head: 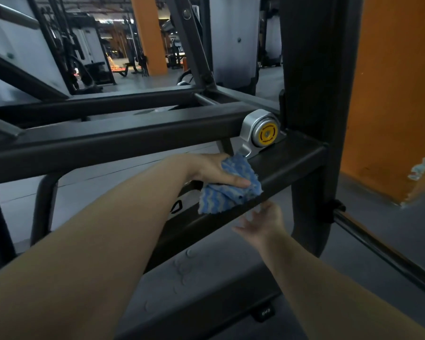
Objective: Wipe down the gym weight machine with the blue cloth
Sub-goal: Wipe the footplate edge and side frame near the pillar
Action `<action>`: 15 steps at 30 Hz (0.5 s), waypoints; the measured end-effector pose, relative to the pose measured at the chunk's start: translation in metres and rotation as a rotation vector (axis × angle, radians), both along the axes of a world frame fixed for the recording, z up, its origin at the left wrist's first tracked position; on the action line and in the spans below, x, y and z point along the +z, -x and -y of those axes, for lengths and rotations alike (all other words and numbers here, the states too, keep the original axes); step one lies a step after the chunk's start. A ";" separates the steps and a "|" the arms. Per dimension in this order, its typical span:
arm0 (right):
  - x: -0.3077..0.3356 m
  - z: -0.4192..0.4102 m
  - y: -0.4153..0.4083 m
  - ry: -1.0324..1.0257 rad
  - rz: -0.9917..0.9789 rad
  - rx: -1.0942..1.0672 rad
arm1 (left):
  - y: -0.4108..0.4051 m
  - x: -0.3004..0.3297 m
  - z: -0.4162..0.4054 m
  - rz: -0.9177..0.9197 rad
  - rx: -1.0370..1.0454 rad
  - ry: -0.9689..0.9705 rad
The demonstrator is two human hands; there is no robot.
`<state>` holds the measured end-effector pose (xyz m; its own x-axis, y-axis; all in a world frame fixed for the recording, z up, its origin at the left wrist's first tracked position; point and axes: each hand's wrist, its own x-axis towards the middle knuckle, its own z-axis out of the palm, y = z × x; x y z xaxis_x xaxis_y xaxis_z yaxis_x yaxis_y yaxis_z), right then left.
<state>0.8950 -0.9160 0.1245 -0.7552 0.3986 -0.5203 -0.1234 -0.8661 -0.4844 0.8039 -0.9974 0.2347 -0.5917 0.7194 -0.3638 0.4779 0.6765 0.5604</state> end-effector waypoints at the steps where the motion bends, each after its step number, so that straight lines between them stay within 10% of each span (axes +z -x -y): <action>1: -0.003 0.002 0.003 0.030 -0.062 0.033 | 0.003 -0.001 0.000 0.025 0.006 0.006; 7: -0.015 0.017 0.004 0.034 -0.179 0.083 | 0.002 -0.004 0.006 -0.045 0.105 0.055; 12: -0.008 0.017 -0.011 -0.057 -0.167 0.023 | -0.044 -0.028 0.025 -0.601 0.051 -0.255; 15: -0.001 0.019 -0.013 -0.075 -0.106 -0.017 | -0.068 -0.041 0.032 -0.646 -0.109 -0.111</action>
